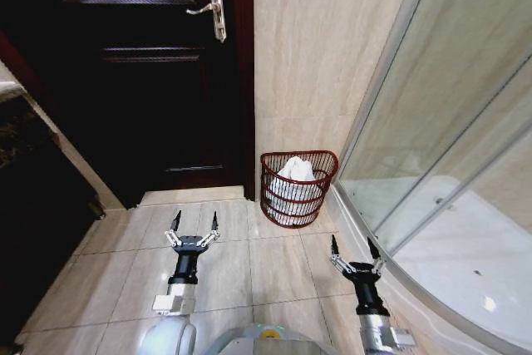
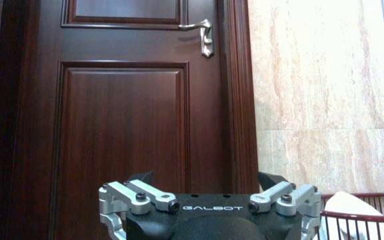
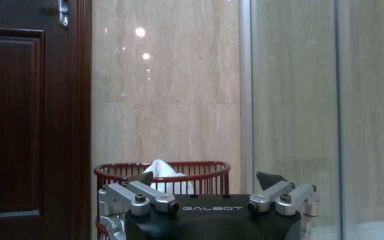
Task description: Discard the used towel into the hamper.
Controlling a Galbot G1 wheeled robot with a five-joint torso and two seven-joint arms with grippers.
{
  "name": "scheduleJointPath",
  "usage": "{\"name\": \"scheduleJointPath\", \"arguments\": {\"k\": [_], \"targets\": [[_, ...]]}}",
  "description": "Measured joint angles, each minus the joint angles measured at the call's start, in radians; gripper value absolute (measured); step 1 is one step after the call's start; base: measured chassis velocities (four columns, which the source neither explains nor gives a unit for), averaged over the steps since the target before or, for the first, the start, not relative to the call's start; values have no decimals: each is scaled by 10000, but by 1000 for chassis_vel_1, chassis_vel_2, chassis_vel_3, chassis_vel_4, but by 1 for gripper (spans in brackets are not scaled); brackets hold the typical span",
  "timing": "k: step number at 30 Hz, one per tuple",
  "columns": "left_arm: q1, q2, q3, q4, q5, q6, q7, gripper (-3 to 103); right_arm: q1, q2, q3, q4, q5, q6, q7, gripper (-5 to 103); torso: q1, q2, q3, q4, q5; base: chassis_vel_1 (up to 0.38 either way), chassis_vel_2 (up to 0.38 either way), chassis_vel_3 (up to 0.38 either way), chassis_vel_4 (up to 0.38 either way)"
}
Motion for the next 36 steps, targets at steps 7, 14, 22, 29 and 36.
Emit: {"name": "scheduleJointPath", "arguments": {"k": [7,14,22,29,36], "targets": [[-78,6,-29,138,-42,-1,19,100,-66,-2,-32,46,-40,89,203,100,5,20,15,1,0,0,0,0,0],[-383,439,-132,466,-399,277,142,100,-118,-97,166,-78,226,67,104,100,9,37,29,0,0,0,0,0,0],[-905,1626,-177,474,-1508,1442,562,100,-91,-599,1086,195,1609,-742,-214,100,11,49,38,-1,-1,0,0,0,0],[-916,1725,-344,421,-1516,1959,30,100,610,-1226,1645,760,3246,-3349,-455,100,13,58,45,1,-1,0,0,0,0],[-1191,1557,-115,293,-1152,2229,-12,100,2972,-1090,1418,1478,3305,-5913,869,100,15,62,49,9,0,0,0,0,0]]}}
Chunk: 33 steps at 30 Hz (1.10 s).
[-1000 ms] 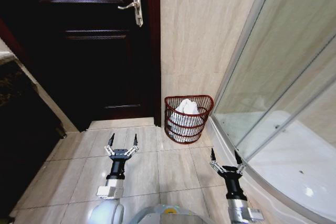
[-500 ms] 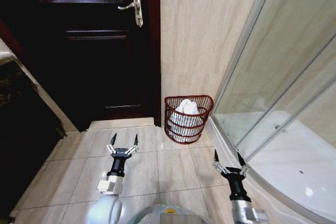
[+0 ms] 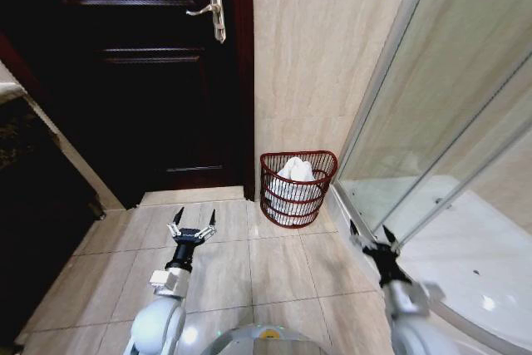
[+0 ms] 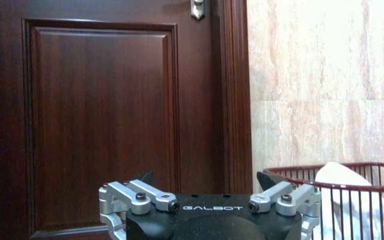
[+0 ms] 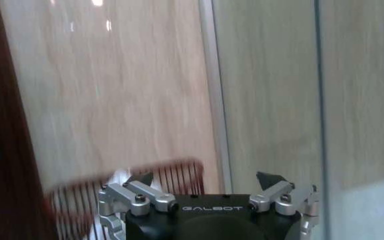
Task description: Discard the used towel into the hamper.
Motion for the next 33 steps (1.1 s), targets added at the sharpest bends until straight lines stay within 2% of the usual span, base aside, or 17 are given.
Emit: {"name": "scheduleJointPath", "arguments": {"k": [3,6,7,8,9,10,12,18,33], "targets": [[-34,-67,16,-77,12,66,0,100,218,176,-87,149,-386,250,-122,100,1,1,1,-1,-2,0,0,0,0],[23,-69,-54,-223,-152,115,1,100,-516,822,107,25,-1870,2255,-1504,100,1,3,1,-12,-3,0,0,0,0],[23,-69,-54,-223,-152,115,1,100,-516,822,107,25,-1870,2255,-1504,100,1,3,1,-12,-3,0,0,0,0],[61,13,-89,-261,-273,142,5,100,-1062,980,151,-195,-2258,3144,-1797,100,1,5,2,-12,3,0,0,0,0],[68,66,-116,-273,-340,174,7,100,-1453,1069,181,-286,-2361,3606,-1926,100,0,5,2,-12,2,0,0,0,0],[68,66,-116,-273,-340,174,7,100,-1453,1069,181,-286,-2361,3606,-1926,100,0,5,2,-12,2,0,0,0,0],[43,84,-123,-275,-394,269,11,100,-2164,1149,182,-351,-2357,4259,-2019,100,0,6,3,-12,-1,0,0,0,0],[38,-13,-42,-275,-394,297,25,100,-2742,1168,-45,-389,-2335,4866,-1865,100,0,8,4,-9,-1,0,0,0,0],[275,-150,-54,-355,-292,79,27,100,-2970,1084,-257,-335,-2412,4949,-1588,100,0,11,6,-8,0,0,0,0,0]]}}
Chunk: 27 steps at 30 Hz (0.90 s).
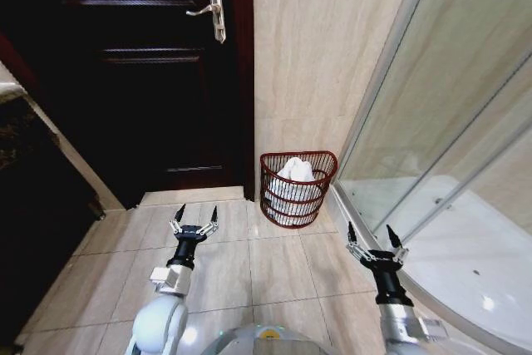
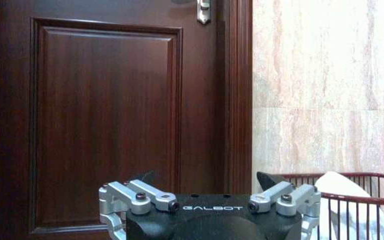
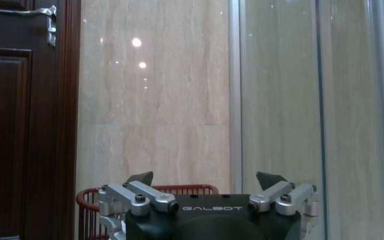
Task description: Discard the used towel into the hamper.
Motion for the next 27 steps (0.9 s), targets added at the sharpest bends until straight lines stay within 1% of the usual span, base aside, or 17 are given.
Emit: {"name": "scheduleJointPath", "arguments": {"k": [15,24,27], "targets": [[145,5,-59,52,1,-286,80,100,-137,-47,63,-3,5,152,36,100,0,1,2,0,0,0,0,0,0],[117,53,-72,52,-11,-328,96,100,-197,-8,5,-34,-138,241,46,100,0,1,2,0,0,4,-7,-4,3],[153,50,-11,106,26,-440,170,100,-228,-12,-15,-108,-234,316,67,100,0,1,2,0,-1,55,-53,-41,46]]}}
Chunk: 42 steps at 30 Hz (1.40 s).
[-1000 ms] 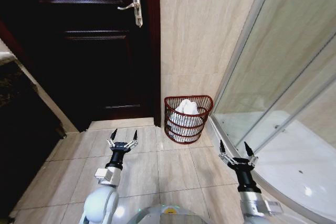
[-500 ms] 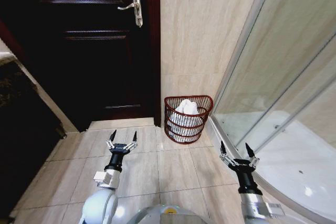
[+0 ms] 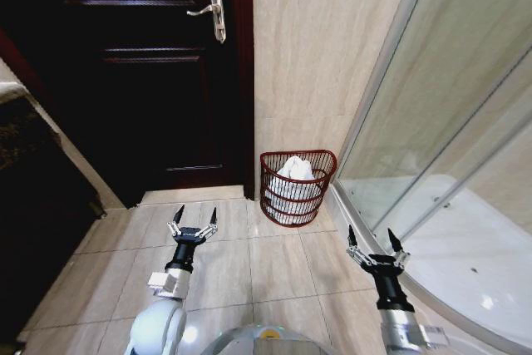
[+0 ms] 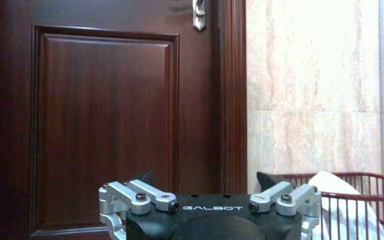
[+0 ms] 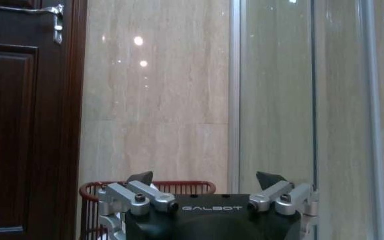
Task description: Discard the used towel into the hamper.
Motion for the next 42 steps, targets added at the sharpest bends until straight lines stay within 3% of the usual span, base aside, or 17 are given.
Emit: {"name": "scheduleJointPath", "arguments": {"k": [42], "targets": [[4,67,-14,209,5,-246,59,100,-110,134,-191,-147,-196,291,64,100,2,1,0,0,1,41,-44,-44,45]]}}
